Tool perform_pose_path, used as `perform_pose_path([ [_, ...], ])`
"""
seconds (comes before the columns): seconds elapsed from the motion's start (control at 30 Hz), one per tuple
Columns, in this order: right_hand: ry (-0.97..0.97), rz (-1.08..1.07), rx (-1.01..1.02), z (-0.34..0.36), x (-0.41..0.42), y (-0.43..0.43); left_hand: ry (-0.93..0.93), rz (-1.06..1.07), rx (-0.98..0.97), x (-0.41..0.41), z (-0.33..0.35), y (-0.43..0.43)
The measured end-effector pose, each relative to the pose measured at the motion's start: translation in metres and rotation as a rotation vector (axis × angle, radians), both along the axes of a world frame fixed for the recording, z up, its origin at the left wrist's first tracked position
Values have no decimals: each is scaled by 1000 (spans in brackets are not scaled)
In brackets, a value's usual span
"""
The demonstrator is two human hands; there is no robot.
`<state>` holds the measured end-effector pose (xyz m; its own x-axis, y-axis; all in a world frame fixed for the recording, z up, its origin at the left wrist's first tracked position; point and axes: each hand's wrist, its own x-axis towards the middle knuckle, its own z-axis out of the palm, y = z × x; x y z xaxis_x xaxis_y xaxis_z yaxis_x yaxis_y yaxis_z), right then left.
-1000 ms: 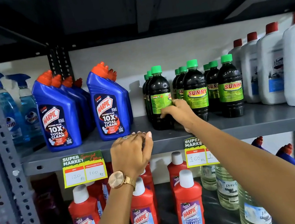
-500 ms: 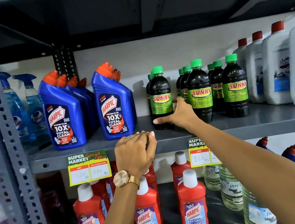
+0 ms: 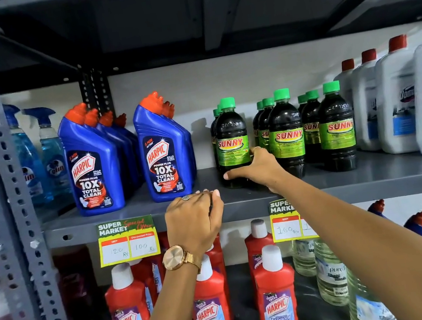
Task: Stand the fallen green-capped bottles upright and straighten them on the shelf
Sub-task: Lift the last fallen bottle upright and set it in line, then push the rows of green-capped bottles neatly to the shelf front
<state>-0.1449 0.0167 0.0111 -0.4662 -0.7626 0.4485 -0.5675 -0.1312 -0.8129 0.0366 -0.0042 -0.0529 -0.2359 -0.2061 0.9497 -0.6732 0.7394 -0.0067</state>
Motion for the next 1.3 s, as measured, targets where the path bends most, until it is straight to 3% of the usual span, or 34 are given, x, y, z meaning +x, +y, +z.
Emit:
perform_pose_path([
  [0.4,-96,115,36,-1,1,0,-21,12,43,0,0,1],
  [0.57,-141,164,195,13,1,15,-59,-18,94,3,4,9],
  [0.67,-56,96,219,28,-2,51,-76,32,224,6,11,15],
  [0.8,231,-221,49,23,-30,104,-153,134,402,-7,32,18],
  [0.9,260,-434,76,13,-55,119,-196,-34,723,-33,49,9],
  [1.03,80,-278,204,4,-73,99,-89,-205,1005,-60,66,-15],
  [1.1,-4,-156,212,6,-76,82,-42,-254,1060,-67,70,-23],
  [1.3,-18,-44,204,1,-86,57,17,-350,1088,-68,65,-32],
])
